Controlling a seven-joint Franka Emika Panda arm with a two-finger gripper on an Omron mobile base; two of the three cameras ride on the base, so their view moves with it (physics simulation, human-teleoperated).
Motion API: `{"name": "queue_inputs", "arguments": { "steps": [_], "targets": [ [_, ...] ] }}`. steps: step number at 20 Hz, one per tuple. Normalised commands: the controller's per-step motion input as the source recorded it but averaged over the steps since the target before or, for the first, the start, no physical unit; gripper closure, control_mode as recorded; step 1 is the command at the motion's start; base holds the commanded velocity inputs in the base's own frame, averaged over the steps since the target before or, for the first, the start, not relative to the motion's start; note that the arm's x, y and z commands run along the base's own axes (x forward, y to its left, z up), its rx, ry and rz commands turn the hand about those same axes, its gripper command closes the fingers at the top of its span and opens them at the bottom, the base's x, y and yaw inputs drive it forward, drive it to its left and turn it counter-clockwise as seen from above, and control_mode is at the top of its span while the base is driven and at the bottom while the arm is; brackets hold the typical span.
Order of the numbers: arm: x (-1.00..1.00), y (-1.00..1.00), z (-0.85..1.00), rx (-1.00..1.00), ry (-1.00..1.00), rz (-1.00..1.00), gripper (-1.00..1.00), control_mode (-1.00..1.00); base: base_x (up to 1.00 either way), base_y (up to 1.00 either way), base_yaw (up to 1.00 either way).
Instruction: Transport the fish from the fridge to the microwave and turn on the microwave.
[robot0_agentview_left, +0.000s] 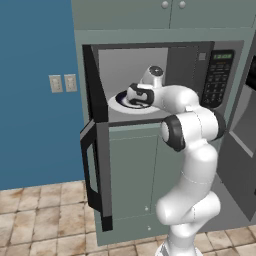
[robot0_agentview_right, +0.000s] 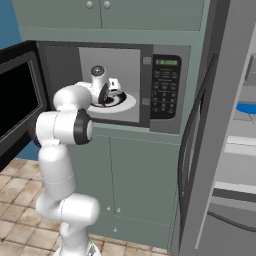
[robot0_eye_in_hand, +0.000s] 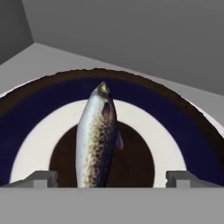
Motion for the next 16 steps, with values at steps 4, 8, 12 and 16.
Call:
{"name": "queue_inputs", "arguments": {
  "steps": [4,8,12,16],
  "targets": [
    [-0.27,0.01,0.02,0.0,-0.07,0.0,-1.0,-1.0,0.0,0.0,0.0],
    [-0.39,0.0,0.01,0.02,-0.1,0.0,-1.0,-1.0,0.0,0.0,0.0],
    [-0.4,-0.03,0.14,0.03,-0.05,0.0,-1.0,-1.0,0.0,0.0,0.0],
    [-0.43,-0.07,0.23,0.06,-0.03,0.0,-1.0,-1.0,0.0,0.0,0.0]
  ]
}}
